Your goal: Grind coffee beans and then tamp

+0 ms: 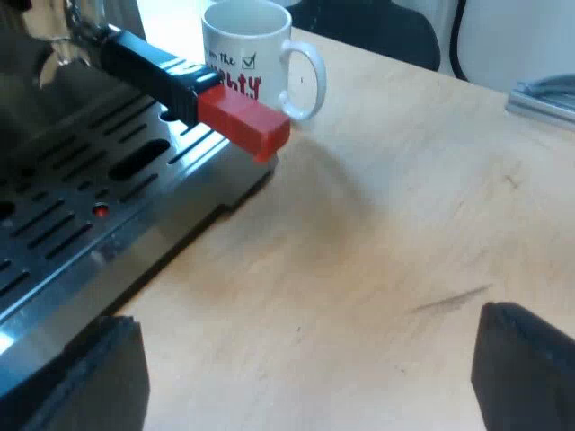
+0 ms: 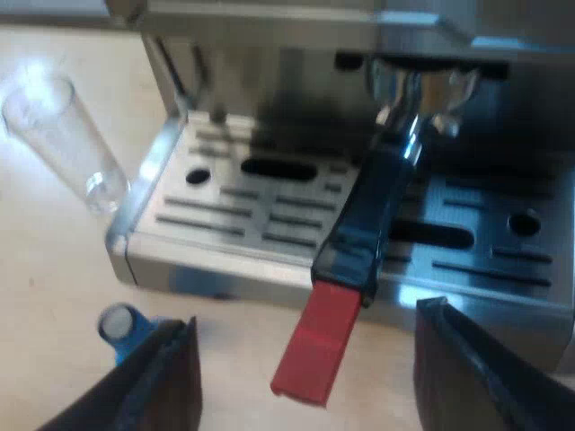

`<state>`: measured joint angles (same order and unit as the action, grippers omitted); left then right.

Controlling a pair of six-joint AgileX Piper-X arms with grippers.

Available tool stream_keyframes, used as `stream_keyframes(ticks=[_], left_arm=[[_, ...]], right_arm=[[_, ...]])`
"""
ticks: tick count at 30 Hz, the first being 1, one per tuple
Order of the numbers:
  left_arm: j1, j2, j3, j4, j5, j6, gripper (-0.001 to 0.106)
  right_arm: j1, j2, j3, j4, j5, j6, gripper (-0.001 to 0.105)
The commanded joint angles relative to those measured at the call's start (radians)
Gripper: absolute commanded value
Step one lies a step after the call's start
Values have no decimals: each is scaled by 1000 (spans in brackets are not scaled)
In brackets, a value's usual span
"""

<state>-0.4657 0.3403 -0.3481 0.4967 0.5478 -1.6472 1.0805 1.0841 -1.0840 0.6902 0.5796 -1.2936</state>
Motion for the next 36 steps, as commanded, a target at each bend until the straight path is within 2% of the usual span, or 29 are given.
stream_keyframes(ticks=[1,9,14,36], left_arm=[[-3,-4,3,-36,3,-1,78],[-3,-4,20,-62,3,-1,78],[-3,-4,20,-62,3,-1,78],[-3,-4,20,-62,3,-1,78]], right_arm=[[-20,39,-36,70,-28,14,54],[-97,167,-152,167,-183,105,54],[-138,215,-177,167,-247,113,54],[-185,390,-181,148,-287,131,54]])
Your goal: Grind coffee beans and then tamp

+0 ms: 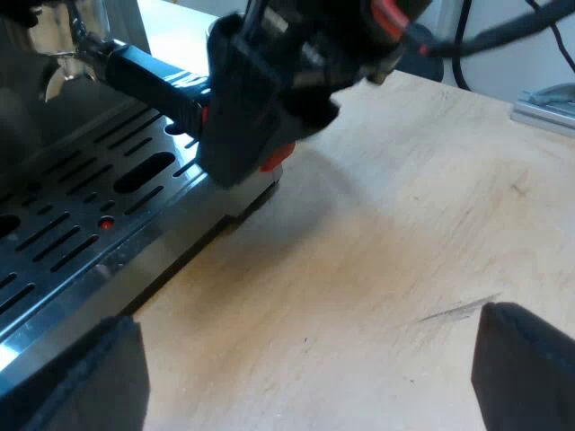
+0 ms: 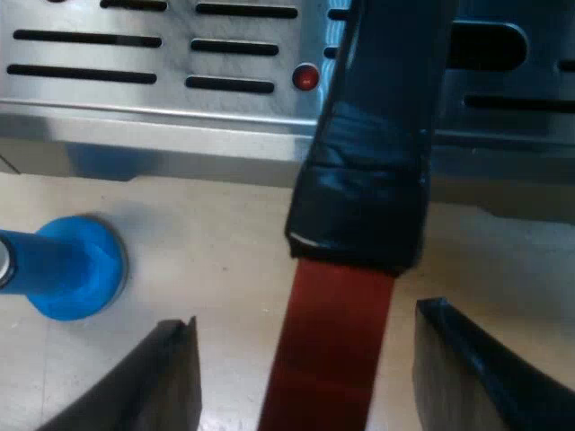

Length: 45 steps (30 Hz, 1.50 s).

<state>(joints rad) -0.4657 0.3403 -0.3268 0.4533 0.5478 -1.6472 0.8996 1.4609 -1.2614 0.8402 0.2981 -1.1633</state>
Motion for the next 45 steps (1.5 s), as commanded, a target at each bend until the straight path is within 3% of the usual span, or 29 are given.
stream_keyframes(ticks=[1,9,29,31,39,45], left_arm=[[-3,-4,-1,-18,3,-1,78],[-3,-4,-1,-18,3,-1,78],[-3,-4,-1,-18,3,-1,78],[-3,-4,-1,-18,3,-1,78],[-3,-4,-1,-18,3,-1,78],[-3,-4,-1,-18,3,-1,78]], right_arm=[[-4,18,-4,-7,-5,1,54],[-32,59,-4,-37,-10,33,54],[-35,63,-4,-41,-10,39,53],[-35,63,-4,-37,-10,39,48],[-35,65,-4,-1,-10,39,4],[-35,67,-4,4,-10,39,0]])
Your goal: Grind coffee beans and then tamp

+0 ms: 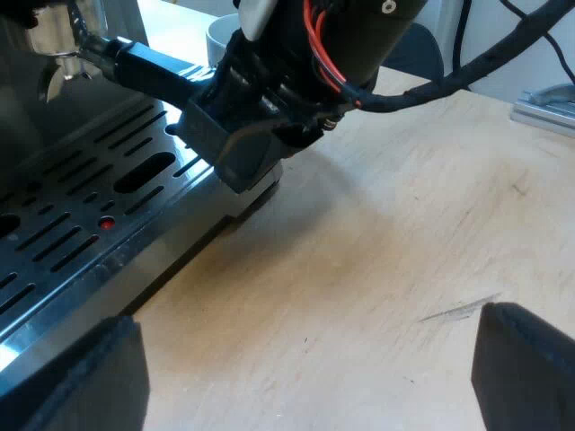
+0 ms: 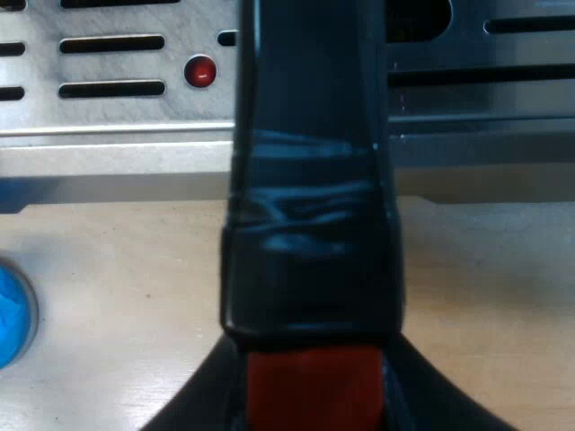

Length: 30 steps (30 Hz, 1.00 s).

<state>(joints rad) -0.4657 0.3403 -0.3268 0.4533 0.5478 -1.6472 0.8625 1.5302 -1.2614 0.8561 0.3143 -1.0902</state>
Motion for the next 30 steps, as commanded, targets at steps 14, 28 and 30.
stream_keyframes(ticks=[14,28,30], left_arm=[[-3,-4,-1,-18,3,-1,78],[-3,-4,-1,-18,3,-1,78],[-3,-4,-1,-18,3,-1,78]], right_arm=[[2,-2,-4,-12,-27,-34,0],[56,-2,-4,42,-3,23,0],[60,-2,-4,58,14,25,0]])
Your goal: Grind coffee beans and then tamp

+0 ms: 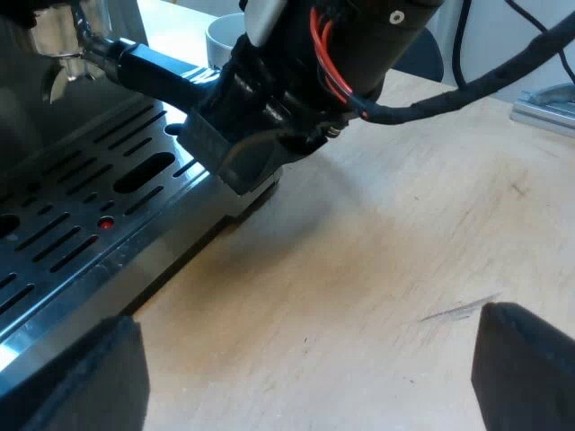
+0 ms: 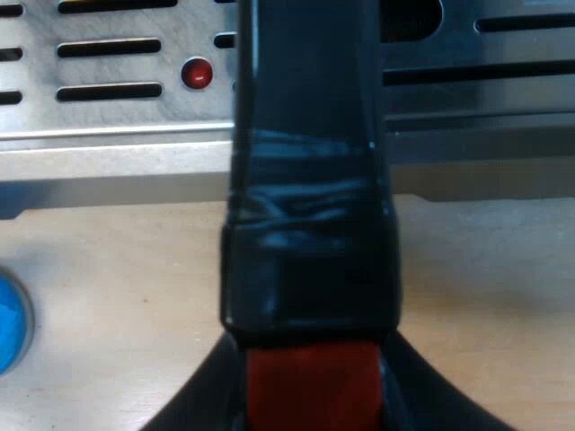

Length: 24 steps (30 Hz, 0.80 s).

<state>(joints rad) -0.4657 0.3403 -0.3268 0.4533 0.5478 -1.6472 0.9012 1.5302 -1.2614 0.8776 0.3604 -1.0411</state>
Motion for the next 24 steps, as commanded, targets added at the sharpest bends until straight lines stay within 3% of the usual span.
stream_keyframes(ticks=[1,16,24], left_arm=[[-3,-4,-1,-18,3,-1,78],[-3,-4,-1,-16,3,-1,78],[-3,-4,-1,-16,3,-1,78]], right_arm=[[25,-2,-4,40,-32,-24,0],[92,-18,-4,70,-16,-8,0],[116,-86,-4,107,48,20,0]])
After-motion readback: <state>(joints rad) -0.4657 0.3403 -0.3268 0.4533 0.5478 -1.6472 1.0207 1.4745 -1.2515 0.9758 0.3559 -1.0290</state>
